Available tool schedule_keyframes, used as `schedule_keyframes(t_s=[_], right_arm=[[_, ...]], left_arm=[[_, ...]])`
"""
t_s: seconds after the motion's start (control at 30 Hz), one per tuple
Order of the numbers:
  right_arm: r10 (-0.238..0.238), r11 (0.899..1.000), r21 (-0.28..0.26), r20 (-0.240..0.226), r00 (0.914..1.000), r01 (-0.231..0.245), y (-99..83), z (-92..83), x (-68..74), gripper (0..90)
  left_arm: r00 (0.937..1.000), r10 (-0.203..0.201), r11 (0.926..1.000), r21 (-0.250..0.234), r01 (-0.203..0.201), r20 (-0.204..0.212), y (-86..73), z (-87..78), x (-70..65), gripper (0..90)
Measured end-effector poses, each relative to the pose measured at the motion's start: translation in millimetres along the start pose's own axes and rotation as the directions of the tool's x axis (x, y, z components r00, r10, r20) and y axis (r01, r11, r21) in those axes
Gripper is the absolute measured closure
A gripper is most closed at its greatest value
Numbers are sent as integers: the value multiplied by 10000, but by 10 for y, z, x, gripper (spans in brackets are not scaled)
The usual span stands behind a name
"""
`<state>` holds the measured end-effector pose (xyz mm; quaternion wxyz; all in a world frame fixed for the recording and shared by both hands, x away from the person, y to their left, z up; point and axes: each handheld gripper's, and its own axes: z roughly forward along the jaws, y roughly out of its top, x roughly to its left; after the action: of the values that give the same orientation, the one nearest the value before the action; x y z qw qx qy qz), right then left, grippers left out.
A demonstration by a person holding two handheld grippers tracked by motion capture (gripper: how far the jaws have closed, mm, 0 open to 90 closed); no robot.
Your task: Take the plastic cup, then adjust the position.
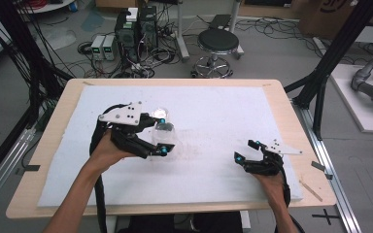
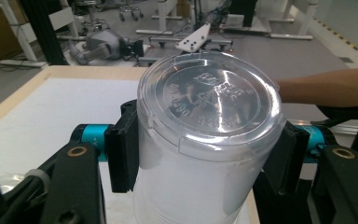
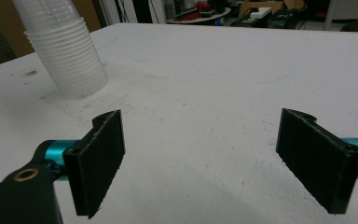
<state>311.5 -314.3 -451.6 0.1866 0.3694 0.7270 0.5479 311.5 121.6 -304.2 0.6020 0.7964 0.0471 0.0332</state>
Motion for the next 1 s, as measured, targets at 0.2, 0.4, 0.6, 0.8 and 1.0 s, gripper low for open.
schedule_keyframes(t_s=[0.2, 0.4, 0.6, 0.8, 1.0], right_arm=[[-26, 10000, -79, -6, 10000, 26, -4, -8, 11, 154], [-23, 9999, -152, -34, 10000, 22, -7, -15, 6, 154], [-42, 9998, -195, -47, 10000, 41, -10, -21, 13, 153], [-80, 9997, -220, -118, 9999, 77, -10, -25, 13, 153], [3, 9998, -201, -199, 9998, -7, -8, -26, 6, 153]], left_arm=[[9997, -208, 9996, -204, 206, -92, -155, 22, -17, 384], [9996, -257, 9995, -160, 255, -100, -266, 84, -19, 384], [9993, -356, 9993, -146, 357, 60, -353, 124, 1, 385], [9990, -446, 9987, -231, 448, 60, -429, 135, 19, 385], [9990, -445, 9987, -251, 447, 77, -446, 110, 22, 385]])
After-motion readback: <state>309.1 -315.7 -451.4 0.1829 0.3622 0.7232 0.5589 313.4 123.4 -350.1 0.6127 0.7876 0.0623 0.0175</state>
